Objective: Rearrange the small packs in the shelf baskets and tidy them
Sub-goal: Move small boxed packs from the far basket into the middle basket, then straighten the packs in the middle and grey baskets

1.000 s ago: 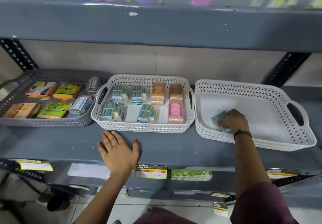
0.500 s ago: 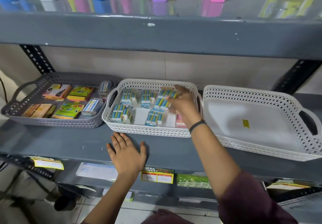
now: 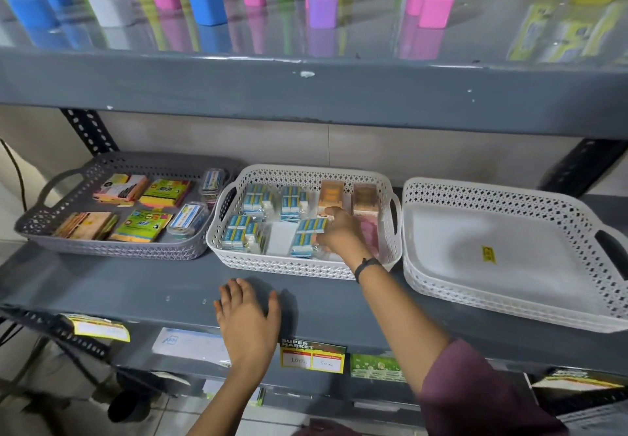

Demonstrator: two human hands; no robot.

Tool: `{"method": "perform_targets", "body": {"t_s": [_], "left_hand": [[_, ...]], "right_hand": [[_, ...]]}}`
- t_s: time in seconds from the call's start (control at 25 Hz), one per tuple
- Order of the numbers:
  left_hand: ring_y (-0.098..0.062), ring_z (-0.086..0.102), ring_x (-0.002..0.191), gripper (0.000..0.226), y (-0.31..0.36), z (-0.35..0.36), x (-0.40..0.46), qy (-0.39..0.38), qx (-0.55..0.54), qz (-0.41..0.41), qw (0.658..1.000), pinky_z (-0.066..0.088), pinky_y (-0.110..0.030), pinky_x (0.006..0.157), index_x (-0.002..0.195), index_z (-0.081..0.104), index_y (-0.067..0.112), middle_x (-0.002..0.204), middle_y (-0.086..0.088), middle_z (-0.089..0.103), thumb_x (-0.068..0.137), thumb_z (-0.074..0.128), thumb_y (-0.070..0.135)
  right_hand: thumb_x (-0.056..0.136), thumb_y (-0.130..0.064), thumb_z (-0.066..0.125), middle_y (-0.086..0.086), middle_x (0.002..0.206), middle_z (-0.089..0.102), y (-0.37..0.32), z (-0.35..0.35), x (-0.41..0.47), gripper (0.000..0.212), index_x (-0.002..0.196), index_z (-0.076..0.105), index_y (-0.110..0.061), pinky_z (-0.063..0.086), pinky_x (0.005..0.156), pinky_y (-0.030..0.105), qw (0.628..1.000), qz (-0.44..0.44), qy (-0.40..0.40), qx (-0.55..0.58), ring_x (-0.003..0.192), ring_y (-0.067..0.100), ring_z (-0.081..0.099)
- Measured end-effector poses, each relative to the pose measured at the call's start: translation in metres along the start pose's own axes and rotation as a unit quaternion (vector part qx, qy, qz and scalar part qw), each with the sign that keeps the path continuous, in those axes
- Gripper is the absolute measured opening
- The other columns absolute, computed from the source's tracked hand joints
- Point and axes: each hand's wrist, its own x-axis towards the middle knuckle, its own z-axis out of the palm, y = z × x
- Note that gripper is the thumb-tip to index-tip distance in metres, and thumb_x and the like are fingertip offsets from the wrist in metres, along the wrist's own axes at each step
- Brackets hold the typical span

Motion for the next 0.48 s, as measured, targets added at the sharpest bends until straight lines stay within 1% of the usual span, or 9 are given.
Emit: {"method": "perform_targets", "body": {"t_s": [0.04, 0.08, 0.16, 0.24, 0.28, 0.32, 0.4, 0.44, 0.48], "left_hand": [[-0.031, 0.015, 0.144, 0.059, 0.001, -0.005, -0.009, 0.031, -0.079, 0.01, 0.996, 0.014, -0.042, 0.118, 0.141, 0.035, 0.0, 0.153, -0.017, 0.027, 0.094, 0.044, 0.034], [-0.028, 0.019, 0.143, 0.053, 0.006, -0.012, -0.018, 0.072, -0.16, 0.031, 0.984, 0.018, -0.04, 0.117, 0.138, 0.041, 0.004, 0.152, -0.013, 0.031, 0.093, 0.047, 0.029], [-0.018, 0.027, 0.14, 0.046, 0.026, -0.028, -0.029, 0.141, -0.283, 0.121, 0.941, 0.023, -0.03, 0.113, 0.134, 0.049, 0.012, 0.147, -0.002, 0.038, 0.09, 0.044, 0.028], [-0.012, 0.04, 0.131, 0.04, 0.056, -0.038, -0.019, 0.151, -0.348, 0.207, 0.902, 0.03, -0.021, 0.108, 0.126, 0.055, 0.011, 0.138, -0.003, 0.049, 0.092, 0.041, 0.025], [-0.01, 0.047, 0.123, 0.036, 0.073, -0.041, -0.008, 0.119, -0.379, 0.214, 0.893, 0.034, -0.017, 0.104, 0.122, 0.058, 0.008, 0.132, -0.005, 0.055, 0.094, 0.041, 0.023], [-0.01, 0.053, 0.115, 0.034, 0.092, -0.042, 0.005, 0.057, -0.408, 0.188, 0.891, 0.038, -0.014, 0.099, 0.119, 0.06, 0.006, 0.126, -0.008, 0.06, 0.095, 0.04, 0.021], [-0.02, 0.056, 0.111, 0.041, 0.131, -0.042, 0.033, -0.148, -0.427, 0.071, 0.889, 0.041, -0.024, 0.098, 0.12, 0.059, 0.004, 0.126, -0.017, 0.061, 0.098, 0.037, 0.032], [-0.026, 0.054, 0.116, 0.051, 0.146, -0.04, 0.043, -0.245, -0.418, 0.002, 0.875, 0.039, -0.031, 0.102, 0.125, 0.054, 0.003, 0.129, -0.02, 0.058, 0.097, 0.034, 0.041], [-0.027, 0.055, 0.118, 0.06, 0.156, -0.035, 0.051, -0.308, -0.41, -0.047, 0.858, 0.038, -0.033, 0.103, 0.127, 0.051, 0.003, 0.129, -0.019, 0.058, 0.096, 0.03, 0.049]], "right_hand": [[0.083, -0.005, 0.067, 0.012, 0.117, 0.067, 0.001, -0.006, -0.006, 0.047, 0.128, 0.055, -0.008, 0.052, 0.07, 0.023, 1.0, -0.015, 0.018, 0.016, 0.089, 0.022, 0.063], [0.086, -0.009, 0.065, 0.011, 0.117, 0.067, 0.005, -0.015, -0.011, 0.041, 0.126, 0.058, -0.01, 0.053, 0.07, 0.024, 0.997, -0.029, 0.046, 0.059, 0.087, 0.021, 0.062], [0.091, -0.015, 0.059, 0.015, 0.117, 0.068, 0.011, -0.037, -0.019, 0.024, 0.113, 0.066, -0.01, 0.054, 0.085, 0.037, 0.972, -0.044, 0.114, 0.202, 0.092, 0.024, 0.062], [0.096, -0.019, 0.048, 0.012, 0.107, 0.07, 0.016, -0.06, -0.022, 0.019, 0.096, 0.067, -0.019, 0.049, 0.093, 0.042, 0.929, -0.019, 0.129, 0.348, 0.096, 0.025, 0.061], [0.099, -0.024, 0.042, 0.004, 0.096, 0.068, 0.018, -0.069, -0.022, 0.022, 0.093, 0.063, -0.022, 0.05, 0.088, 0.036, 0.909, 0.011, 0.116, 0.4, 0.091, 0.02, 0.061], [0.1, -0.031, 0.037, -0.002, 0.084, 0.064, 0.018, -0.075, -0.023, 0.026, 0.093, 0.061, -0.023, 0.052, 0.077, 0.026, 0.892, 0.044, 0.101, 0.437, 0.079, 0.015, 0.06], [0.101, -0.041, 0.033, -0.006, 0.053, 0.062, 0.017, -0.079, -0.024, 0.04, 0.079, 0.059, -0.018, 0.05, 0.045, 0.016, 0.859, 0.111, 0.075, 0.494, 0.052, 0.009, 0.053], [0.1, -0.044, 0.033, -0.004, 0.039, 0.059, 0.017, -0.079, -0.023, 0.047, 0.07, 0.056, -0.017, 0.046, 0.036, 0.013, 0.848, 0.137, 0.059, 0.509, 0.044, 0.011, 0.05], [0.099, -0.047, 0.032, -0.001, 0.032, 0.057, 0.017, -0.077, -0.023, 0.051, 0.066, 0.054, -0.015, 0.044, 0.034, 0.014, 0.843, 0.155, 0.031, 0.515, 0.038, 0.014, 0.049]]}}
